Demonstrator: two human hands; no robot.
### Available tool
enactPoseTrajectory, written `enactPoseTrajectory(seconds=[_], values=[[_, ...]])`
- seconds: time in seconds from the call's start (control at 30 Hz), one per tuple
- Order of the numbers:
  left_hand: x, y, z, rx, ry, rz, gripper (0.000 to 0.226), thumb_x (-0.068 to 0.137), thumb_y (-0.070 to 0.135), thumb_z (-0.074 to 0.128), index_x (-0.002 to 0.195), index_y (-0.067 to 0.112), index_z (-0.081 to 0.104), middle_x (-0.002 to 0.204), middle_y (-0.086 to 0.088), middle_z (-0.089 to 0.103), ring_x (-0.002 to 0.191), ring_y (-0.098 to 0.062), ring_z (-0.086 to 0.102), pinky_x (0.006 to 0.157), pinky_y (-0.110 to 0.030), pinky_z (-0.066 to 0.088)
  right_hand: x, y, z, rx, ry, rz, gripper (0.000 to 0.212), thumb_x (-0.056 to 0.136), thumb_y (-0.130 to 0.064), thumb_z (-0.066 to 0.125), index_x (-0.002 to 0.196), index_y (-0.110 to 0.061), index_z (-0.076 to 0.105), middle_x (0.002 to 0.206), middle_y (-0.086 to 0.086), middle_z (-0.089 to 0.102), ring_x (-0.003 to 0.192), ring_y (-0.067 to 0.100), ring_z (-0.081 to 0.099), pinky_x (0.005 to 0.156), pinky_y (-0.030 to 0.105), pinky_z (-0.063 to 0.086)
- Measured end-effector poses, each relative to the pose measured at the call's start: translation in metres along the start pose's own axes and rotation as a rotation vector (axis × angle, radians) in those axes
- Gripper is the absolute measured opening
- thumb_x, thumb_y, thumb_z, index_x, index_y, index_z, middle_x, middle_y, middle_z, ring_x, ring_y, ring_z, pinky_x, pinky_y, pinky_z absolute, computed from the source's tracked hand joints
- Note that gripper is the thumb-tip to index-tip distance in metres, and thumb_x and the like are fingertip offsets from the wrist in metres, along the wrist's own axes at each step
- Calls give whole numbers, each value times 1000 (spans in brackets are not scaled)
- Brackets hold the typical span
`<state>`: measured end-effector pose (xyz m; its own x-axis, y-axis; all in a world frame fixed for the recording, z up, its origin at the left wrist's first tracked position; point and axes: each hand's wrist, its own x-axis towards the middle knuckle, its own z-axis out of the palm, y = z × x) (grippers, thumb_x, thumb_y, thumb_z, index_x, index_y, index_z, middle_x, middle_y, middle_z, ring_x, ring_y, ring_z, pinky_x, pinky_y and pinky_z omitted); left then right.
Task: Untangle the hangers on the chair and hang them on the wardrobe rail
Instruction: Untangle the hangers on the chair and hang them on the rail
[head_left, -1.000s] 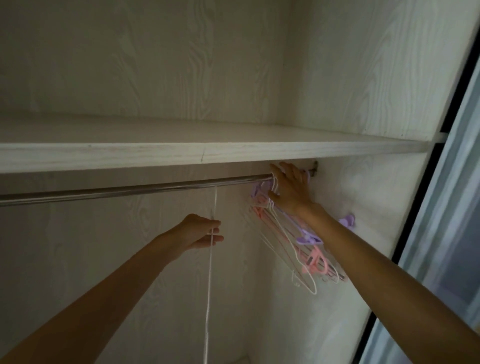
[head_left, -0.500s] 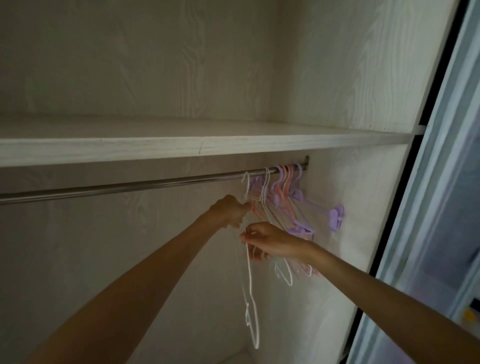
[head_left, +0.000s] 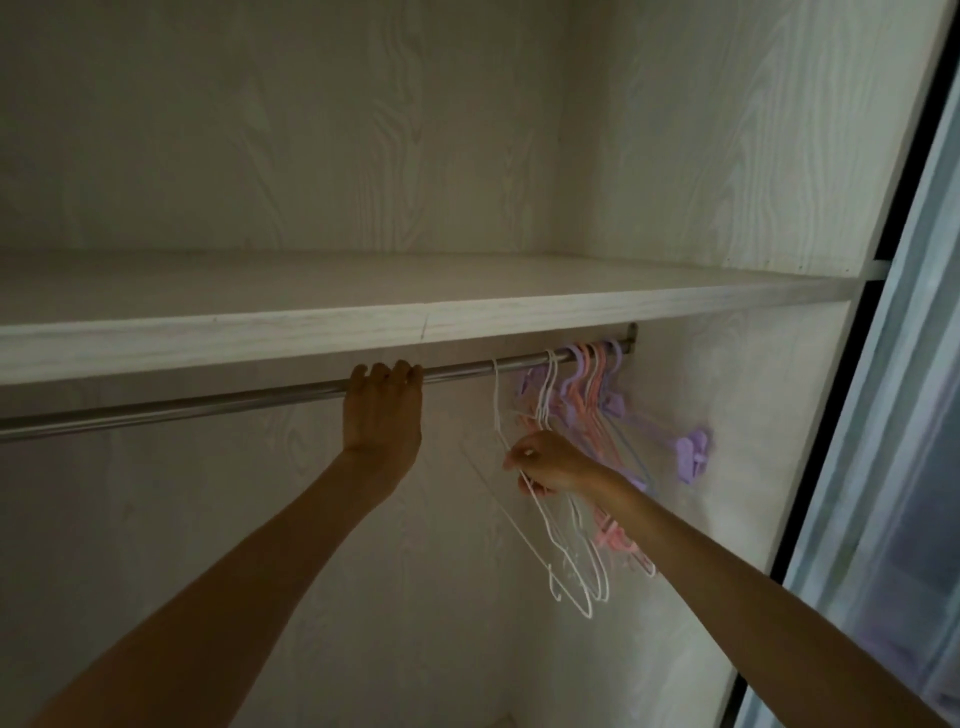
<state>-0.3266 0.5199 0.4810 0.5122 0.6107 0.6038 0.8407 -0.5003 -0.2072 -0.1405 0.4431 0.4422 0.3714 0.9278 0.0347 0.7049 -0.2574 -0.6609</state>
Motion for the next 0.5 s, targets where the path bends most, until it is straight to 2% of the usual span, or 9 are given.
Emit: enactPoseTrajectory(seconds=[0.03, 0.07, 0.1, 0.13, 0.17, 0.23, 0.3, 0.4, 0.5], values=[[1, 2, -1, 19, -6, 3, 48, 91, 15, 49, 138, 13, 37, 132, -4, 48, 119, -23, 49, 110, -37, 27, 2, 3, 0, -92, 29, -12, 16, 94, -22, 49, 94, -13, 61, 64, 1, 63, 41, -5, 56, 61, 22, 52], [2, 4, -4, 40, -14, 15, 48, 90, 13, 50, 137, 11, 38, 129, -5, 50, 115, -23, 51, 108, -36, 30, 2, 4, -1, -191, 105, -25, 21, 93, -29, 51, 105, -13, 59, 78, 4, 67, 62, -3, 65, 76, 29, 52], [3, 6, -4, 74, -25, 21, 48, 89, 11, 51, 136, 10, 38, 127, -5, 51, 113, -23, 52, 105, -35, 33, 1, 2, -2, -275, 211, -46, 33, 92, -33, 52, 118, -13, 54, 97, 7, 68, 89, 8, 67, 85, 33, 49], [3, 7, -4, 94, -46, 22, 49, 89, 9, 52, 135, 8, 38, 125, -6, 51, 110, -23, 53, 101, -34, 37, 1, -4, -5, -335, 326, -88, 43, 91, -34, 52, 128, -13, 46, 115, 8, 63, 106, 19, 61, 86, 34, 47], [3, 8, -5, 100, -58, 20, 48, 88, 7, 53, 134, 7, 38, 124, -7, 51, 107, -22, 54, 96, -33, 40, 2, -12, -8, -356, 435, -156, 49, 92, -34, 52, 134, -13, 40, 126, 9, 56, 113, 26, 57, 84, 33, 46], [1, 9, -4, 114, -67, 19, 45, 88, 5, 55, 131, 6, 41, 121, -6, 52, 102, -20, 56, 84, -28, 45, 7, -30, -16, -398, 561, -322, 55, 92, -31, 52, 141, -14, 33, 138, 11, 46, 121, 29, 50, 91, 36, 43], [0, 8, -6, 134, -26, -1, 44, 86, 10, 61, 127, 8, 48, 116, -3, 56, 98, -17, 59, 76, -25, 47, 22, -41, -22, -560, 547, -433, 58, 93, -31, 51, 144, -13, 30, 143, 12, 40, 130, 29, 39, 104, 39, 34], [-1, 10, 2, 102, -16, 4, 51, 90, 10, 54, 137, 5, 38, 130, -6, 49, 114, -22, 53, 87, -28, 47, 41, -35, -26, -811, 465, -430, 54, 93, -35, 49, 141, -14, 34, 142, 9, 39, 131, 28, 34, 106, 40, 27], [-1, 13, 5, 67, -32, -5, 62, 93, 13, 49, 146, 2, 19, 147, -11, 34, 135, -29, 36, 104, -33, 38, 48, -20, -30, -798, 535, -469, 51, 91, -34, 53, 138, -17, 40, 138, 9, 44, 128, 29, 38, 103, 41, 28]])
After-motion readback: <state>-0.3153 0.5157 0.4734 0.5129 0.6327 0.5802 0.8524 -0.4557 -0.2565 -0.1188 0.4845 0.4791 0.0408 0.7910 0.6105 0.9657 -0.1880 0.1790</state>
